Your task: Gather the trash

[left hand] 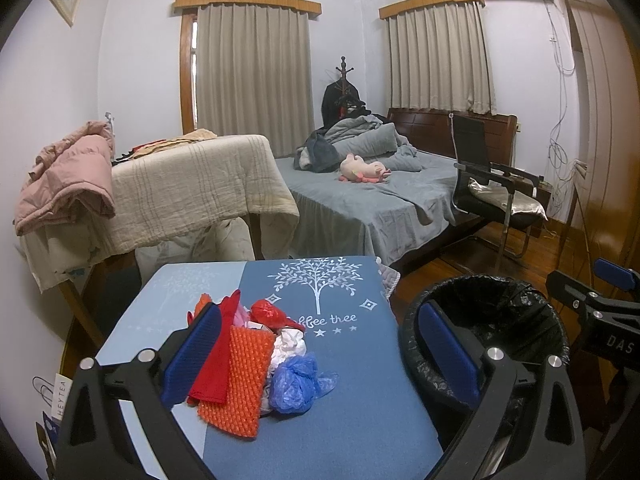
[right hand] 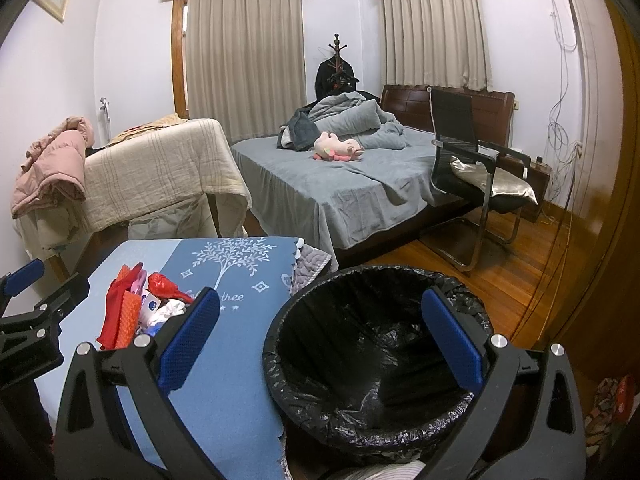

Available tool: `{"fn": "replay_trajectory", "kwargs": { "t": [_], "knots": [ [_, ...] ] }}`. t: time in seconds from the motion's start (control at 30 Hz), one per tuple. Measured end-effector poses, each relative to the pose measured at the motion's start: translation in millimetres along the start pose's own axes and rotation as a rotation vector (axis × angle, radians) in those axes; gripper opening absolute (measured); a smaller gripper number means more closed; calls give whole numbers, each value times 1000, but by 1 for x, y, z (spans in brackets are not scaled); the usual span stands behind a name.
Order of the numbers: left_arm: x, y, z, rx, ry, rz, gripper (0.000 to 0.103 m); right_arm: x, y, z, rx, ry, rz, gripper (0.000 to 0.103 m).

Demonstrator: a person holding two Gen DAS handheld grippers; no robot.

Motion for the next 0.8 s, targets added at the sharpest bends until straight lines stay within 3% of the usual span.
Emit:
{"fn": "replay_trajectory", "kwargs": {
  "t": [0.8],
  "knots": [
    [-16,8,10,-9,-5,-15,97,-13,13,12,-8,-15,-3,98]
  ]
}}
Point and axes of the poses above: each gripper's, at about its wrist camera, not at the fingertips, and z roughly the way its jaws point, x to its right, y to its underside, the point moved 5 cm from there along z, roughly the way its jaws point, and after that the axes turned 12 degrees about -y, right-handed, at the moved point
